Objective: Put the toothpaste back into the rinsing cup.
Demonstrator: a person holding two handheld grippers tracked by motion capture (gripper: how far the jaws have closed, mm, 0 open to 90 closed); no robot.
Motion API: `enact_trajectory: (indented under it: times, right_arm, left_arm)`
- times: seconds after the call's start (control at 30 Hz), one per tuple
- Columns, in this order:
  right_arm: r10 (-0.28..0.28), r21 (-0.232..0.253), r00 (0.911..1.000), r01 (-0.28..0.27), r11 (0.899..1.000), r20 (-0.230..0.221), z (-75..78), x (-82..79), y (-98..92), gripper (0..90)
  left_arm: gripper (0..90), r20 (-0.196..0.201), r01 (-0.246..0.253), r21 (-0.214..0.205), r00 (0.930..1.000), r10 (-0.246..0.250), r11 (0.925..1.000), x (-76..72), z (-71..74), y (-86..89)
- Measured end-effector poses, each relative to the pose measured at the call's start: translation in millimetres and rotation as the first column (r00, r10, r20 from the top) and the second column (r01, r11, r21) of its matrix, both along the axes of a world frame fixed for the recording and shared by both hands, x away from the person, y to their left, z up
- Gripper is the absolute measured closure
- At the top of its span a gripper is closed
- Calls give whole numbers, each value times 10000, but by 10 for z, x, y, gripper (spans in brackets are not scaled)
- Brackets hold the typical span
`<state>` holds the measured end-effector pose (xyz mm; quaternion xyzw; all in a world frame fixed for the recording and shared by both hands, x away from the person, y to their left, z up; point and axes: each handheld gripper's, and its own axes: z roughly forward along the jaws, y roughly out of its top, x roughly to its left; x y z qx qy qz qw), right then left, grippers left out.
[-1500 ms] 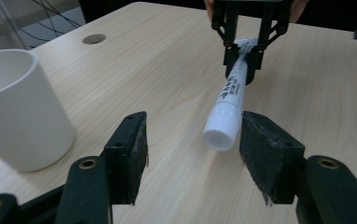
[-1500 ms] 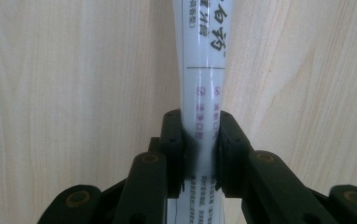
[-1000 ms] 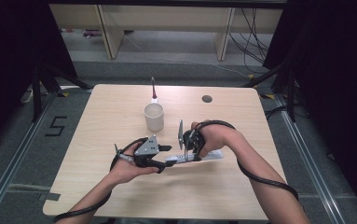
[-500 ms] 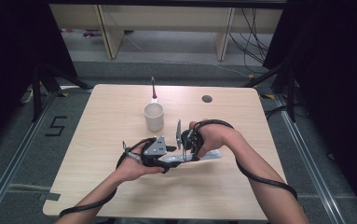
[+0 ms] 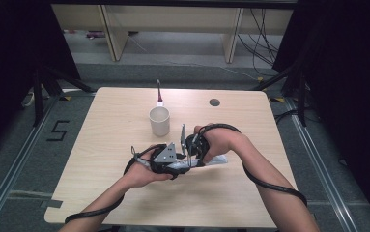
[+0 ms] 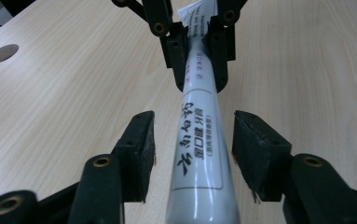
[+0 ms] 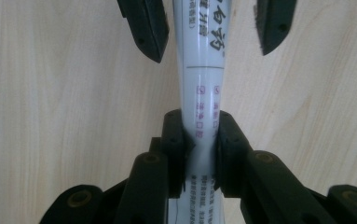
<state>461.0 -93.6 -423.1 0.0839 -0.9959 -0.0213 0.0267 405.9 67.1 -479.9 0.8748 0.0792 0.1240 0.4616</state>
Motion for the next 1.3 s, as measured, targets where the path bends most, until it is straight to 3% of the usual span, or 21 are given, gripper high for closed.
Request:
enact_trajectory:
  times: [0.03, 0.13, 0.2, 0.27, 0.3, 0.37, 0.43, 0.57, 0.6, 0.63, 0.8, 0.87, 0.93, 1.03, 1.2, 1.23, 1.3]
  right_arm:
    - [145, 106, 9999, -145, 9998, -32, -8, 11, 2, 767]
    - [-197, -398, 9998, 194, 9990, -73, 23, -10, 1, 767]
    - [139, -141, 9999, -140, 9998, -9, 9, 10, 8, 767]
    - [70, -101, 9998, -68, 9999, 192, 13, 3, 7, 767]
    - [-194, -274, 9998, 195, 9994, 64, 12, -12, -1, 767]
    - [-97, -209, 9999, 99, 9997, 102, 12, -6, 1, 767]
    - [-178, -141, 9998, 177, 9997, -103, 3, -8, -1, 767]
    - [-158, -1, 9997, 158, 9999, -167, -13, -10, -3, 767]
    - [11, 434, 9999, -4, 9991, -149, -34, 0, 3, 767]
    - [-123, 11, 9998, 123, 9999, -149, -10, -11, -4, 767]
    - [-164, 38, 9997, 164, 9999, -160, -7, -15, -3, 767]
    - [-148, 81, 9998, 150, 9999, -158, -7, -17, -4, 767]
    - [-326, 143, 9993, 329, 9994, -180, -3, -30, -1, 767]
    - [146, -174, 9999, -144, 9997, 83, 32, -12, 16, 767]
    - [112, 130, 9999, -111, 9999, -115, 12, -12, 11, 767]
    - [-179, 78, 9997, 181, 9998, -173, 19, -29, 5, 768]
    - [-243, 163, 9996, 245, 9996, -117, 17, -38, 4, 768]
  left_arm:
    - [498, 10, 34, 12, 10000, -34, 10000, 2, -1, 0]
    - [512, 51, 4, 25, 10000, -4, 10000, 1, -6, -3]
    - [517, -77, -20, 0, 10000, 20, 10000, -6, -13, -8]
    - [526, -58, 80, 172, 10000, -79, 9998, 5, -12, -7]
    - [530, -83, 40, 34, 10000, -40, 10000, 0, -25, -18]
    - [537, 58, 56, 230, 10000, -57, 9997, 9, -23, -18]
    - [543, -113, -23, 160, 9999, 24, 9999, -2, -30, -25]
    - [554, 230, -98, 172, 9997, 94, 9998, 11, -26, -30]
    - [557, -70, 78, 131, 9999, -78, 9999, 4, -38, -40]
    - [561, -199, 87, 111, 9998, -85, 9999, -1, -43, -43]
    - [575, -247, 80, 145, 9997, -76, 9999, -7, -42, -47]
    - [581, -98, 121, 314, 9999, -118, 9994, 1, -35, -41]
    - [587, -133, 95, 195, 9999, -93, 9998, -7, -43, -48]
    - [590, -84, 93, 269, 9999, -91, 9996, -3, -43, -47]
    - [601, 114, 258, 446, 9996, -263, 9987, 18, -39, -49]
    - [600, 94, 251, 431, 9996, -256, 9988, 17, -42, -50]
    - [602, 150, 164, 360, 9997, -169, 9992, 6, -47, -55]
